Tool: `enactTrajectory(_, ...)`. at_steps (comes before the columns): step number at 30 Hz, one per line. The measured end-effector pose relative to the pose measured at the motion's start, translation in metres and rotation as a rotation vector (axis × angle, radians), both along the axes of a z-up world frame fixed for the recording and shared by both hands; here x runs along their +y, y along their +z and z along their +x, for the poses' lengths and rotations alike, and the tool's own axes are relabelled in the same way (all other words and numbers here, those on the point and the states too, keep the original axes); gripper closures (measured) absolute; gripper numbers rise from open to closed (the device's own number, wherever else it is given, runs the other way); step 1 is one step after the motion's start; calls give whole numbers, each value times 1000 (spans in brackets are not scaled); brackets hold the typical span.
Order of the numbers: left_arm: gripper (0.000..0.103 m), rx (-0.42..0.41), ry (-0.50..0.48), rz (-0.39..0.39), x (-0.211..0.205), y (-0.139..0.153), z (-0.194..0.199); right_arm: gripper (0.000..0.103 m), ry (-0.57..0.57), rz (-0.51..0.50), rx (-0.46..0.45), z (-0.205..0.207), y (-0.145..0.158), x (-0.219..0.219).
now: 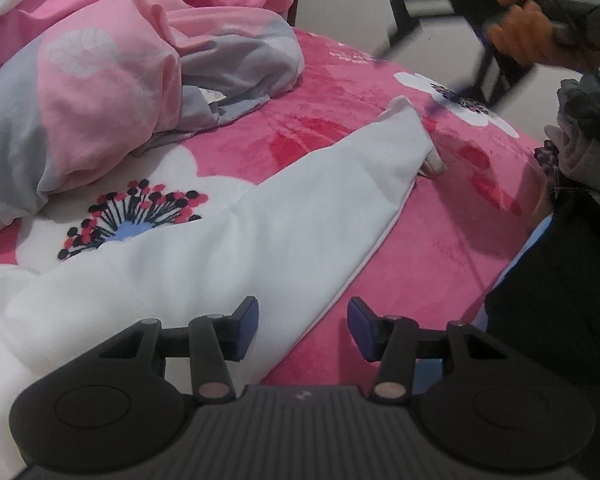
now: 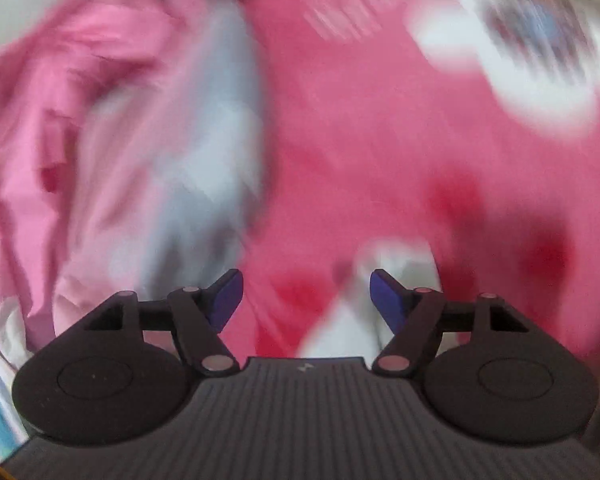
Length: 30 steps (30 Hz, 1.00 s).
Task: Fold clothes
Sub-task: 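Grasp the white sleeve cuff with the right gripper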
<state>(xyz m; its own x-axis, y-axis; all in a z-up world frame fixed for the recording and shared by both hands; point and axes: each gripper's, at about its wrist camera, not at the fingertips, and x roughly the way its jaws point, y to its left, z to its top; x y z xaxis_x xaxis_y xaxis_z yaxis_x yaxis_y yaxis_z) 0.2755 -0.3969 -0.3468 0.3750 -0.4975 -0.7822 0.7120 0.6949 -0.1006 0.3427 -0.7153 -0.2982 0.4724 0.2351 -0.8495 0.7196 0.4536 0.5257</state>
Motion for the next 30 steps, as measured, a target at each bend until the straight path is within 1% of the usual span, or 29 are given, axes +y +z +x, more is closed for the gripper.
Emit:
enactTrajectory(2,52,-3,-8,3,-2,-2,0,33,-63,95,99,-11,-23,-1)
enactTrajectory(4,52,-8,-21,14,-5,-4,-1,33,-76,130,135,-9,-40,-1)
enactTrajectory(7,52,-17,-34,30,-7,-7,-1,32,-78,17,70,26,-35,3)
enactTrajectory(8,51,-19,-37,35,-8,-7,-2,32,-10,-47,22,40,-25,11)
enactTrajectory(9,46,-21,-40,39,-9,-8,-2,30,80,-119,-33,55,-12,21)
enactTrajectory(10,44,-20,-38,40,-10,-9,-2,28,166,-178,-55,64,-1,32)
enactTrajectory(11,44,-21,-38,41,-12,-10,-2,22,251,-234,-65,71,10,43)
enactTrajectory(13,44,-28,-38,46,-15,-11,-2,21,333,-295,-43,73,20,55)
enactTrajectory(15,44,-34,-34,49,-17,-12,-2,21,309,-308,-28,65,23,48)
enactTrajectory(17,45,-41,-29,45,-18,-12,-2,21,212,-269,-29,56,19,31)
enactTrajectory(18,47,-49,-25,45,-18,-12,-2,21,155,-232,-27,48,16,21)
enactTrajectory(21,54,-60,-8,36,-19,-12,-1,23,13,-56,3,32,-7,2)
enactTrajectory(22,58,-63,-2,30,-19,-12,0,23,-25,10,13,28,-16,1)
enactTrajectory(24,60,-63,4,22,-21,-13,1,23,-88,132,24,21,-34,2)
enactTrajectory(25,64,-65,6,18,-21,-13,1,23,-111,177,21,19,-42,4)
enactTrajectory(27,69,-68,5,18,-23,-14,2,23,-144,239,3,20,-54,9)
enactTrajectory(28,71,-70,5,17,-23,-14,3,23,-157,242,1,21,-58,10)
enactTrajectory(30,72,-66,12,13,-24,-15,4,24,-181,231,3,24,-64,11)
